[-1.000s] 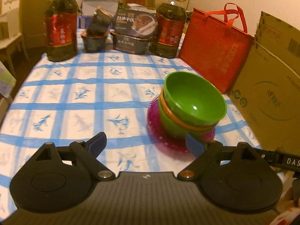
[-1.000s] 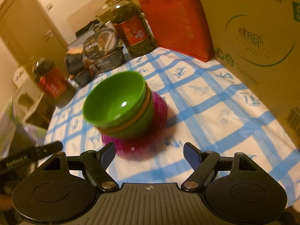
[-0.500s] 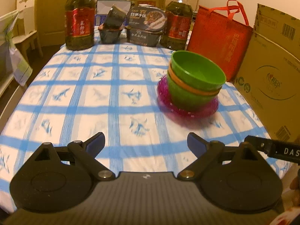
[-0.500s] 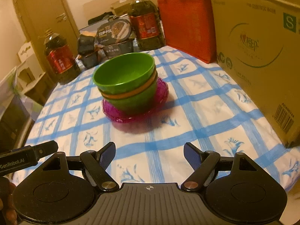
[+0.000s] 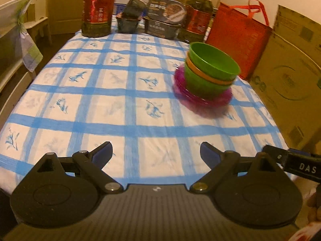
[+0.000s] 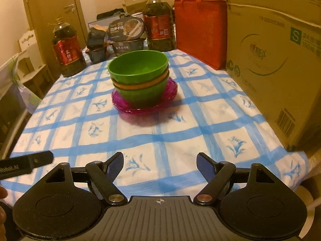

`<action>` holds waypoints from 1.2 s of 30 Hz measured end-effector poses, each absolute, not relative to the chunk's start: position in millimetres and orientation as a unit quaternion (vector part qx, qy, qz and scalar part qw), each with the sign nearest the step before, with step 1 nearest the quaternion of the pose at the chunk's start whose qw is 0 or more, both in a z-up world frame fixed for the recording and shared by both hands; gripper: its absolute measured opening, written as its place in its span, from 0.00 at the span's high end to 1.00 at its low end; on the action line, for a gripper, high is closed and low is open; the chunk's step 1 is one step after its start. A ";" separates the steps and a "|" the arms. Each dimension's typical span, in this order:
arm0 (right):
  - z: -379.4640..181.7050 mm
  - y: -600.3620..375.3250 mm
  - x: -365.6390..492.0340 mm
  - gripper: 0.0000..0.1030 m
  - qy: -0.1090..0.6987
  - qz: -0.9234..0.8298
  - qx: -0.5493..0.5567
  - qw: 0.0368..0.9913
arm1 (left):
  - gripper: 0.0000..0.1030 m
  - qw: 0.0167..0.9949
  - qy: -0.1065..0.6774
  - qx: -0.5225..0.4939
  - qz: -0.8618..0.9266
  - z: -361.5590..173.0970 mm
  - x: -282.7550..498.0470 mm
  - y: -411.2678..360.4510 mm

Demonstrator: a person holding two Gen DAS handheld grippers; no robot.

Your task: Organize plates and bowls

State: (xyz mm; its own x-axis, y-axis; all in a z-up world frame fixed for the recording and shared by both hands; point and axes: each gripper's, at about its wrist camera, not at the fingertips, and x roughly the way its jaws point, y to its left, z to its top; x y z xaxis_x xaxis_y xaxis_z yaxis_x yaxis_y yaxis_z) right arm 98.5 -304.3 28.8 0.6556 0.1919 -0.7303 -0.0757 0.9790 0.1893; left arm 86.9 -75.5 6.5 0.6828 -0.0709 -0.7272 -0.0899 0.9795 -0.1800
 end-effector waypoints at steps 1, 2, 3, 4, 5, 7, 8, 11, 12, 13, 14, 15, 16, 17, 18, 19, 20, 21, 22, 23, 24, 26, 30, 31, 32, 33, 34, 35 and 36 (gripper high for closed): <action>29.9 -304.1 96.2 0.23 0.409 0.075 0.072 0.907 | 0.10 0.912 0.398 -0.099 0.001 6.8 83.9 -76.9; 30.8 -304.3 93.5 0.23 0.408 0.076 0.073 0.907 | 0.10 0.912 0.398 -0.096 -0.002 6.9 81.5 -78.1; 31.4 -304.2 90.3 0.23 0.408 0.076 0.074 0.907 | 0.10 0.913 0.397 -0.094 -0.003 7.3 78.6 -78.8; 31.9 -304.0 87.9 0.23 0.408 0.076 0.073 0.907 | 0.10 0.914 0.396 -0.094 -0.004 7.7 76.1 -78.9; 32.0 -303.6 85.3 0.23 0.409 0.077 0.073 0.907 | 0.10 0.914 0.394 -0.094 -0.005 7.8 74.4 -78.4; 30.9 -303.0 81.9 0.23 0.410 0.078 0.072 0.906 | 0.10 0.916 0.392 -0.088 0.000 8.0 70.4 -79.0; 30.2 -302.2 81.2 0.23 0.412 0.078 0.072 0.905 | 0.10 0.916 0.393 -0.084 0.001 8.2 69.5 -80.0; 29.9 -299.7 78.7 0.23 0.413 0.080 0.071 0.904 | 0.10 0.914 0.398 -0.076 0.001 6.8 66.7 -82.4; 30.5 -298.7 77.2 0.23 0.413 0.081 0.070 0.905 | 0.10 0.914 0.399 -0.076 0.000 6.6 66.4 -82.4; 31.2 -297.9 76.1 0.23 0.412 0.082 0.070 0.905 | 0.10 0.913 0.401 -0.076 0.000 6.0 66.2 -82.4; 32.0 -296.6 74.8 0.23 0.410 0.083 0.069 0.906 | 0.10 0.913 0.401 -0.076 -0.001 5.7 65.9 -82.7; 32.9 -294.9 74.2 0.23 0.410 0.084 0.066 0.906 | 0.10 0.913 0.400 -0.074 -0.002 5.7 65.4 -83.3; 33.4 -293.6 73.8 0.23 0.409 0.085 0.064 0.906 | 0.10 0.914 0.400 -0.072 -0.002 5.8 64.8 -83.9; 33.8 -292.0 73.1 0.23 0.408 0.087 0.061 0.907 | 0.10 0.914 0.400 -0.073 -0.002 5.7 64.5 -84.2; 34.3 -290.2 72.7 0.23 0.407 0.088 0.057 0.907 | 0.10 0.913 0.402 -0.075 -0.004 6.0 64.3 -84.1; 34.5 -288.9 72.2 0.23 0.406 0.088 0.055 0.908 | 0.10 0.913 0.402 -0.077 -0.006 6.3 64.0 -84.2; 34.5 -288.1 72.1 0.23 0.406 0.088 0.053 0.908 | 0.10 0.913 0.401 -0.075 -0.007 6.6 63.6 -84.6; 34.8 -287.3 72.1 0.23 0.406 0.089 0.051 0.908 | 0.10 0.914 0.400 -0.072 -0.006 7.0 63.3 -85.1; 35.1 -286.7 72.1 0.23 0.405 0.089 0.051 0.909 | 0.10 0.914 0.399 -0.070 -0.005 7.2 63.1 -85.4; 35.1 -287.0 72.2 0.23 0.405 0.089 0.051 0.909 | 0.10 0.914 0.399 -0.070 -0.005 7.2 63.3 -85.4; 35.1 -286.8 72.3 0.23 0.406 0.089 0.051 0.908 | 0.10 0.914 0.399 -0.071 -0.005 7.3 63.2 -85.5; 35.2 -286.7 72.2 0.23 0.405 0.089 0.051 0.909 | 0.10 0.914 0.399 -0.071 -0.006 7.3 63.2 -85.4; 35.2 -286.7 72.1 0.23 0.405 0.089 0.051 0.908 | 0.09 0.915 0.397 -0.068 -0.008 7.6 63.0 -86.3; 35.3 -286.5 72.1 0.23 0.405 0.089 0.051 0.909 | 0.09 0.915 0.397 -0.067 -0.008 7.4 62.9 -86.4; 35.2 -286.4 72.1 0.23 0.405 0.088 0.050 0.909 | 0.09 0.915 0.397 -0.067 -0.007 7.5 63.0 -86.6; 35.2 -286.7 72.1 0.23 0.405 0.088 0.050 0.909 | 0.09 0.915 0.397 -0.066 -0.007 7.5 63.0 -86.7; 35.2 -286.9 72.2 0.23 0.405 0.089 0.050 0.909 | 0.09 0.915 0.397 -0.067 -0.007 7.5 63.0 -86.8; 35.2 -286.9 72.2 0.23 0.405 0.089 0.050 0.909 | 0.09 0.915 0.397 -0.066 -0.007 7.8 63.2 -86.7; 35.5 -286.6 72.3 0.23 0.405 0.089 0.050 0.909 | 0.09 0.915 0.397 -0.067 -0.008 7.7 63.3 -86.6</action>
State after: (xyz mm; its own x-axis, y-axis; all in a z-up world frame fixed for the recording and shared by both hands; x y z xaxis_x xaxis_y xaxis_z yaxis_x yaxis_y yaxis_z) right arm 72.3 -286.6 35.5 0.6563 0.2022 -0.7269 -0.1211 0.9792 0.1630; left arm 63.3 -86.6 7.7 0.6843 -0.0671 -0.7261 -0.0391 0.9909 -0.1285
